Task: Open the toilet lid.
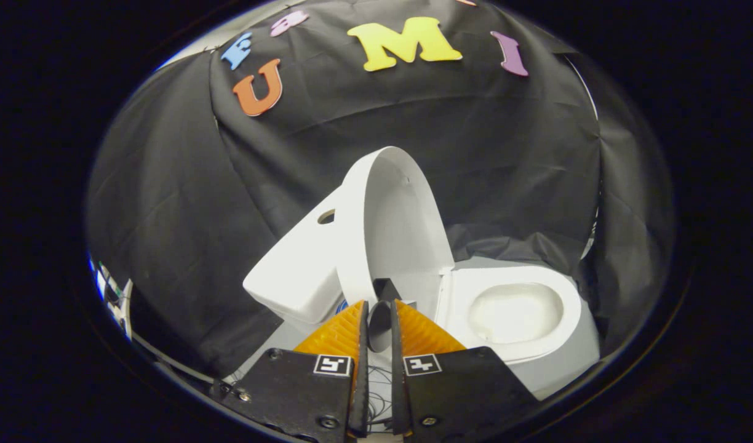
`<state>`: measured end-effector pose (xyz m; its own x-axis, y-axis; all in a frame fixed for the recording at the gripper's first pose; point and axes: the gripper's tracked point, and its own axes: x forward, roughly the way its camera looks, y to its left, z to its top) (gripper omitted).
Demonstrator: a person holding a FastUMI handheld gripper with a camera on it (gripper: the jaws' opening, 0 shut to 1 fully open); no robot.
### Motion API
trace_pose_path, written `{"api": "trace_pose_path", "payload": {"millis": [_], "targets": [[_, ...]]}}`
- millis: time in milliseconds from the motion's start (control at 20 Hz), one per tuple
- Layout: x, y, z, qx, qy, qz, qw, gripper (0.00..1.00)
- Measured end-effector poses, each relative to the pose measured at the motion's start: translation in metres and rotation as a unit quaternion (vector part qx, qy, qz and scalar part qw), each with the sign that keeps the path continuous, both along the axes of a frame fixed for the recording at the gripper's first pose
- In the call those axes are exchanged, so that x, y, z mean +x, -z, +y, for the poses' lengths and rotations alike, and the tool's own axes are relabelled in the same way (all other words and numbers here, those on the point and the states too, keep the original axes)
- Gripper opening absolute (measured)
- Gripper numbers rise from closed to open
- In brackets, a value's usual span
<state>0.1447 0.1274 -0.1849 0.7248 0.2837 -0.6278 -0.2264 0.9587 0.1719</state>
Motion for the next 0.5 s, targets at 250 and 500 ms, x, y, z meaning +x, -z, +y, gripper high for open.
{"api": "trace_pose_path", "payload": {"millis": [250,500], "targets": [[-0.001,0.003,0.006,-0.025,-0.022,-0.01,0.999,0.18],[-0.003,0.006,0.01,-0.067,-0.045,-0.024,0.996,0.18]]}}
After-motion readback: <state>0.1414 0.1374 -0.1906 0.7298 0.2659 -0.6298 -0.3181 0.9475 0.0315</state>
